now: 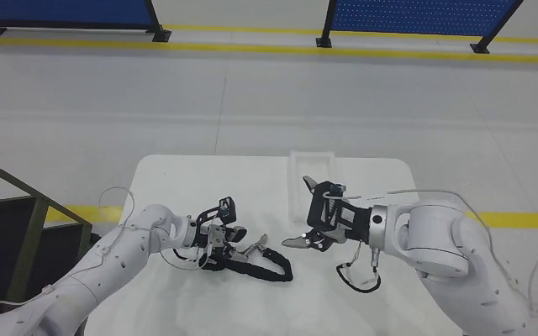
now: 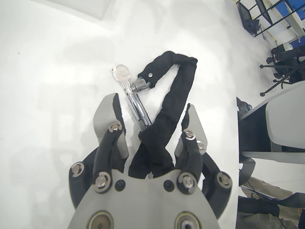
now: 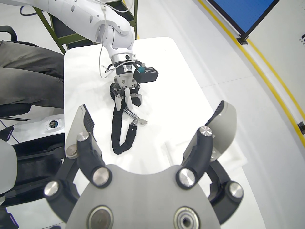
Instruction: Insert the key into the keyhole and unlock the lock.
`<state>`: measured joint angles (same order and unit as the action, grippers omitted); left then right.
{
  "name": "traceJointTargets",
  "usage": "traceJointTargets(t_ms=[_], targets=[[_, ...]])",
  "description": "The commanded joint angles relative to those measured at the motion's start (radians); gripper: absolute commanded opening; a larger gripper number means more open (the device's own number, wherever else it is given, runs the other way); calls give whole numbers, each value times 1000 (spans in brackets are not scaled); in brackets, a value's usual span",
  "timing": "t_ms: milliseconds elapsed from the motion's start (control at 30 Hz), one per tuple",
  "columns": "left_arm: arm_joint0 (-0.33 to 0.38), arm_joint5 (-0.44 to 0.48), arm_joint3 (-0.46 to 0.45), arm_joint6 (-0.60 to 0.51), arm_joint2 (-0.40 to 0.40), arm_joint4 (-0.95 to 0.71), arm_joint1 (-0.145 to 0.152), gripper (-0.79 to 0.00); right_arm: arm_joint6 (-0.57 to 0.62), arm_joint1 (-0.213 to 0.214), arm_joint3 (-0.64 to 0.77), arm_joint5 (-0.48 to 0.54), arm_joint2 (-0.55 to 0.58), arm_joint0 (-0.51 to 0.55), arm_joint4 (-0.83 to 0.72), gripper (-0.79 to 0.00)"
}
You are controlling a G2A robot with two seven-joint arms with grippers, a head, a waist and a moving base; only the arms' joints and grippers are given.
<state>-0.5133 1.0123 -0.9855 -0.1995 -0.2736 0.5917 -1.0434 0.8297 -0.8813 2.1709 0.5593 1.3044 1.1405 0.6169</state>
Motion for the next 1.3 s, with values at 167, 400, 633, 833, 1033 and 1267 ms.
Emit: traceJointTargets(t_ms=[167,400,633,833,1033,1267], targets=[[55,0,-54,47,-47,10,28,0,-67,-7,-77,30,-29,-37,-15,0],[161,0,-103,112,-110,37,93,0,-111,-24,-254,131,-103,-194,-64,0],[269,0,-152,208,-133,10,152,0,-105,-41,-458,236,-157,-388,-169,0],[383,0,-142,299,-127,60,161,0,-43,-53,-610,319,-205,-548,-275,0],[472,0,-97,413,-104,146,156,0,11,-58,-726,360,-228,-682,-336,0],[535,0,-65,413,-6,66,145,0,32,-59,-827,400,-269,-779,-378,0]])
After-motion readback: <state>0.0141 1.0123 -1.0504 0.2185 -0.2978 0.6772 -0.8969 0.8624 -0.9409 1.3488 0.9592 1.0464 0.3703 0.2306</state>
